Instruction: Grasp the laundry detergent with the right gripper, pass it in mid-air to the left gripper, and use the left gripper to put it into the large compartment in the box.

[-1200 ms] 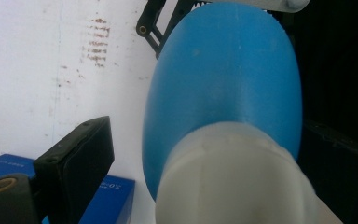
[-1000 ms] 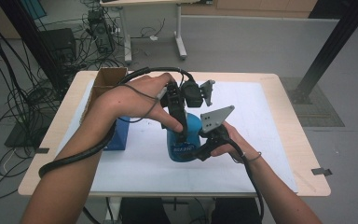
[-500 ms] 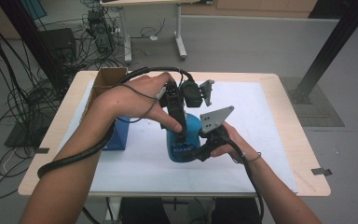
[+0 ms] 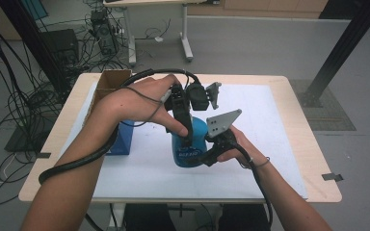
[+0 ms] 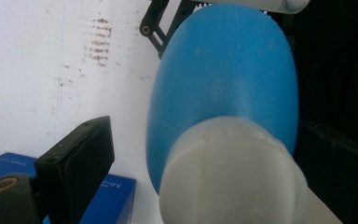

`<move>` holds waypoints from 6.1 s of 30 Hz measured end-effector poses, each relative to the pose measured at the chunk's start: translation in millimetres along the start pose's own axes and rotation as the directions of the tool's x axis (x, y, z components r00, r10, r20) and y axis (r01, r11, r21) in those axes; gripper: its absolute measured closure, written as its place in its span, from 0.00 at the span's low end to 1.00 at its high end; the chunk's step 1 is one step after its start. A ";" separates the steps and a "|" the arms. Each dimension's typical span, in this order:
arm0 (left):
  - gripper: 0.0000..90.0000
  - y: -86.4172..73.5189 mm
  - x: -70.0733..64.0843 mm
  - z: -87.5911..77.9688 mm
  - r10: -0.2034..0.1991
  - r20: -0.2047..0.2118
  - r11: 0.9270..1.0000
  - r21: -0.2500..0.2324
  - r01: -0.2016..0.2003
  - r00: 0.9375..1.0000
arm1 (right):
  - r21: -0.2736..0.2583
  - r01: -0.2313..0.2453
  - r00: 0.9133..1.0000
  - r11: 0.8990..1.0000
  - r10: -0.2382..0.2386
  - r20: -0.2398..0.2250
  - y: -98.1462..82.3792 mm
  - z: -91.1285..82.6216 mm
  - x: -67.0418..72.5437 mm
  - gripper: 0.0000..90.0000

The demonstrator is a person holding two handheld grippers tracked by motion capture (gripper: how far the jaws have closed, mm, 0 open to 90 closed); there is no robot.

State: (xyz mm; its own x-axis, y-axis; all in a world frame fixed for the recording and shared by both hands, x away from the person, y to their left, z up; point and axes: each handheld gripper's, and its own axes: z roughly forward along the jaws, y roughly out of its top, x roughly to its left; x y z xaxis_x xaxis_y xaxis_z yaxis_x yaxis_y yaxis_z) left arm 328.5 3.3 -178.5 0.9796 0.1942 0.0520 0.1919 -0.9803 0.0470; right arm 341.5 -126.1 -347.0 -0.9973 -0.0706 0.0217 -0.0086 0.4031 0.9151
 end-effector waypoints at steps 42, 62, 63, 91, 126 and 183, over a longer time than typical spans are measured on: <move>0.07 0.6 -0.9 -0.1 0.008 -0.020 1.000 -0.001 -0.008 1.000 | 0.005 0.009 1.000 1.000 -0.009 0.000 0.5 -0.6 0.1 0.44; 0.21 4.6 -2.7 3.8 0.035 0.003 0.999 0.009 -0.035 0.999 | 0.001 0.017 1.000 1.000 -0.017 -0.005 2.4 -1.1 0.9 0.45; 0.24 4.7 -2.8 3.7 0.036 0.004 0.999 0.009 -0.036 0.999 | 0.002 0.016 1.000 1.000 -0.016 -0.005 2.3 -1.1 0.9 0.44; 0.41 6.7 -3.9 1.4 0.040 0.029 0.999 0.015 -0.040 0.999 | -0.007 0.023 1.000 1.000 -0.023 -0.003 3.0 -2.2 0.5 0.45; 0.41 4.2 -3.1 -0.8 0.028 0.030 1.000 -0.011 -0.028 0.999 | -0.011 0.022 1.000 1.000 -0.022 -0.004 4.9 -3.0 0.5 0.45; 0.41 6.2 -4.6 -5.3 0.029 0.008 0.999 -0.033 -0.029 1.000 | -0.040 0.022 1.000 0.999 -0.022 0.009 4.1 -5.1 1.0 0.44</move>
State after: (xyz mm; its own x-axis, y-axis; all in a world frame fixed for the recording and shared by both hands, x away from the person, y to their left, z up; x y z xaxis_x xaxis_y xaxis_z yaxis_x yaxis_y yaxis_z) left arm 324.9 -3.5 -173.1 0.9853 0.1650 0.0451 0.1611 -0.9838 0.0785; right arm 340.9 -129.2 -341.1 -0.9975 -0.0708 -0.0020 -0.0278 0.3648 0.9307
